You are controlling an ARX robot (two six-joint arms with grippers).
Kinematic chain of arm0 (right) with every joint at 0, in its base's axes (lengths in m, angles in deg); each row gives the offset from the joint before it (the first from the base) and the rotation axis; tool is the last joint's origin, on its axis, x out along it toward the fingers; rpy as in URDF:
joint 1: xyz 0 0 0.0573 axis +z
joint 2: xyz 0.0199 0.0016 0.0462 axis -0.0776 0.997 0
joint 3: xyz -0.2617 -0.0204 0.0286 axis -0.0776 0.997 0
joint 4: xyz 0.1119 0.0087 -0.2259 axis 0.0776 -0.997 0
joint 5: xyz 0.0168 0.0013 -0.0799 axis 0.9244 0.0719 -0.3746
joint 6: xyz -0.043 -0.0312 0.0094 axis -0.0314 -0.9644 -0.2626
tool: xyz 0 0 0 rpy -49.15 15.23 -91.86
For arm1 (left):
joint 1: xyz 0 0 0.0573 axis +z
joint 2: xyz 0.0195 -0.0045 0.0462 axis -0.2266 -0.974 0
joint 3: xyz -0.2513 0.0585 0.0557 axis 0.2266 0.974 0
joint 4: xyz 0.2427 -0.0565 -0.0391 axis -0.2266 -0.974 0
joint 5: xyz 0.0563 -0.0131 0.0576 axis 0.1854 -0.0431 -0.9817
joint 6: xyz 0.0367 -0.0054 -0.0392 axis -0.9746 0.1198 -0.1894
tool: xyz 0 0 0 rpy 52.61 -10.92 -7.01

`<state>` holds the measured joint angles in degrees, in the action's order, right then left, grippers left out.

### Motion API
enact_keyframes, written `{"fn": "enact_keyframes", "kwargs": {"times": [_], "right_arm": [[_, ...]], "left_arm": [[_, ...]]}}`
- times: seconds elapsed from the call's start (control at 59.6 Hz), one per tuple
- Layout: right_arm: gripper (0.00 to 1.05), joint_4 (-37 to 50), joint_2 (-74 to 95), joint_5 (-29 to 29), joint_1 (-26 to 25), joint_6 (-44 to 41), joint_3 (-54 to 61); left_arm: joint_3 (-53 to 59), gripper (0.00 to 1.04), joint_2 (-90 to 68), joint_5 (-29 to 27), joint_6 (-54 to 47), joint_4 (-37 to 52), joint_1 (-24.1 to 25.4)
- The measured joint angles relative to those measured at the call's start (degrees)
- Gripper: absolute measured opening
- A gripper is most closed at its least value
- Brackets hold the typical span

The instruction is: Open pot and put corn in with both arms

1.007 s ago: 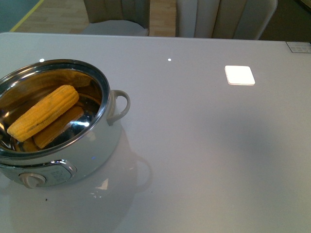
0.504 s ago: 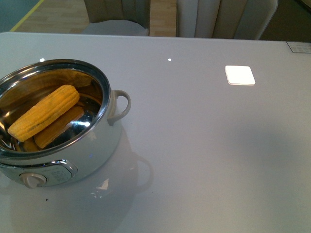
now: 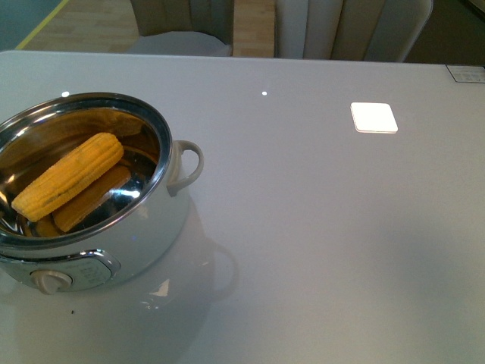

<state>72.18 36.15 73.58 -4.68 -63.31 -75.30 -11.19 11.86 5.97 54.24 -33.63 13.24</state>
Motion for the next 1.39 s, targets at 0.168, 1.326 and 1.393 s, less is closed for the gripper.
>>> {"fn": "enact_keyframes", "kwargs": {"times": [0.168, 1.326, 1.393], "right_arm": [[0.02, -0.94, -4.35, 0.00, 0.00, -0.04, 2.47], [0.02, -34.93, -37.88, 0.07, 0.04, -0.04, 3.19], [0.02, -37.00, -41.16, -0.04, 0.09, -0.04, 3.19]], "left_arm": [[0.00, 0.98, 0.00, 0.00, 0.02, 0.00, 0.00], [0.00, 0.98, 0.00, -0.02, 0.00, 0.00, 0.00], [0.00, 0.98, 0.00, 0.00, 0.00, 0.00, 0.00]]}}
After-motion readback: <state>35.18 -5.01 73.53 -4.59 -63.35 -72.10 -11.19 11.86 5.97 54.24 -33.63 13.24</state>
